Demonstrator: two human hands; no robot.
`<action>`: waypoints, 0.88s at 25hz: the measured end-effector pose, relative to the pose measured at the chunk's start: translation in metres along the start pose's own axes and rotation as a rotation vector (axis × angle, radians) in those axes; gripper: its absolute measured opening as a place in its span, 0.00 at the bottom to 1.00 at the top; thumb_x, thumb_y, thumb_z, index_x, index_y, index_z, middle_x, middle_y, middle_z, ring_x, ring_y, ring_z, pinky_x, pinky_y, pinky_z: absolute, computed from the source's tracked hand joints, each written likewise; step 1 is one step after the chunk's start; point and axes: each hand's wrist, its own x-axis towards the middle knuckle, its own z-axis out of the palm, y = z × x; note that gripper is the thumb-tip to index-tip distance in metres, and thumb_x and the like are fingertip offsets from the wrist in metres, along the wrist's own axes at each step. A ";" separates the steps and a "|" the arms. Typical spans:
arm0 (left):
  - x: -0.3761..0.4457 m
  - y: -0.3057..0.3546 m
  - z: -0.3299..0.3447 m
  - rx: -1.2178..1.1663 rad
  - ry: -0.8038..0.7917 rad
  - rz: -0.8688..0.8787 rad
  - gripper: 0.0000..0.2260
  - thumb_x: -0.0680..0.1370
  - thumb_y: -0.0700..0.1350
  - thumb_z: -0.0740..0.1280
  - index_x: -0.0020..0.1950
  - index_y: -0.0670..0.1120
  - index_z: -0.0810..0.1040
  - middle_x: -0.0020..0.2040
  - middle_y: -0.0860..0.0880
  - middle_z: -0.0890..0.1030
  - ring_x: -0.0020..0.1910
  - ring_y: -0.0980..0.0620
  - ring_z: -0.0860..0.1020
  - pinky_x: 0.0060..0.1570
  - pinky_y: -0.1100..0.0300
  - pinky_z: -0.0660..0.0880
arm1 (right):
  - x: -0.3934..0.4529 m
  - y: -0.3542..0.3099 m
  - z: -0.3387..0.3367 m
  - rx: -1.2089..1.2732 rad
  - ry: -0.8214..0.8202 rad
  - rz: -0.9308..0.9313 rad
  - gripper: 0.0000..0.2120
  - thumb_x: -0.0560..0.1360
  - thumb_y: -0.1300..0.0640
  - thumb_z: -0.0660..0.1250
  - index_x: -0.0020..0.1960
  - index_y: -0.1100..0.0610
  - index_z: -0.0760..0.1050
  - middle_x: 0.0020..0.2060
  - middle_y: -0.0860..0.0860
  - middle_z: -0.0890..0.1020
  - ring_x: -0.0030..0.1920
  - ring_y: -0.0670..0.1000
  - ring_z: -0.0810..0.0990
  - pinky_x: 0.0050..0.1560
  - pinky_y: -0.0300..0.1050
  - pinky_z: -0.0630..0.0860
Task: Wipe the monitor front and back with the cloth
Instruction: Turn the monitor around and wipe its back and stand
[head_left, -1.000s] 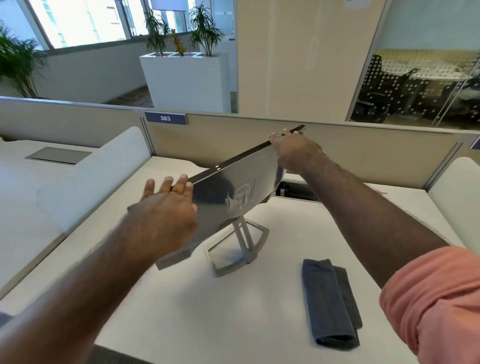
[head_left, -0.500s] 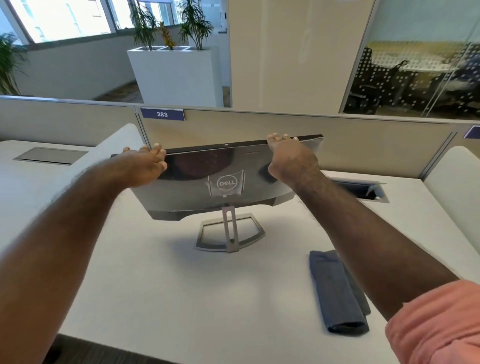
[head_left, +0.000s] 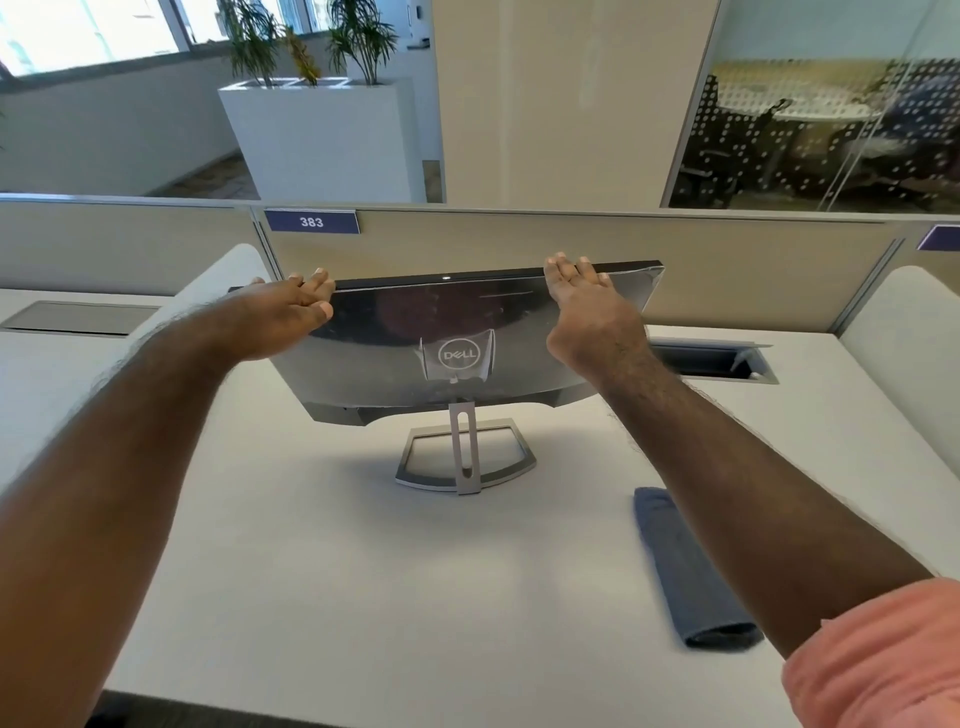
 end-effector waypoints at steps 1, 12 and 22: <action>0.000 0.001 0.001 0.000 0.007 0.008 0.23 0.85 0.51 0.46 0.80 0.49 0.51 0.80 0.53 0.48 0.79 0.52 0.47 0.75 0.51 0.43 | 0.002 0.000 0.000 -0.001 -0.007 0.004 0.39 0.74 0.66 0.58 0.80 0.53 0.44 0.80 0.49 0.48 0.79 0.52 0.45 0.76 0.47 0.45; -0.012 0.028 0.000 0.017 0.033 -0.017 0.24 0.85 0.51 0.47 0.80 0.47 0.50 0.80 0.51 0.48 0.79 0.51 0.47 0.75 0.51 0.42 | 0.021 0.021 -0.001 0.017 -0.003 -0.030 0.39 0.74 0.69 0.57 0.80 0.51 0.48 0.80 0.46 0.50 0.79 0.49 0.47 0.76 0.44 0.44; -0.021 0.029 0.014 -0.013 0.118 -0.033 0.24 0.84 0.52 0.50 0.79 0.47 0.55 0.80 0.52 0.52 0.79 0.50 0.51 0.75 0.53 0.47 | -0.020 0.044 0.008 0.215 0.190 -0.224 0.34 0.74 0.71 0.55 0.79 0.56 0.56 0.78 0.49 0.58 0.78 0.49 0.53 0.77 0.44 0.55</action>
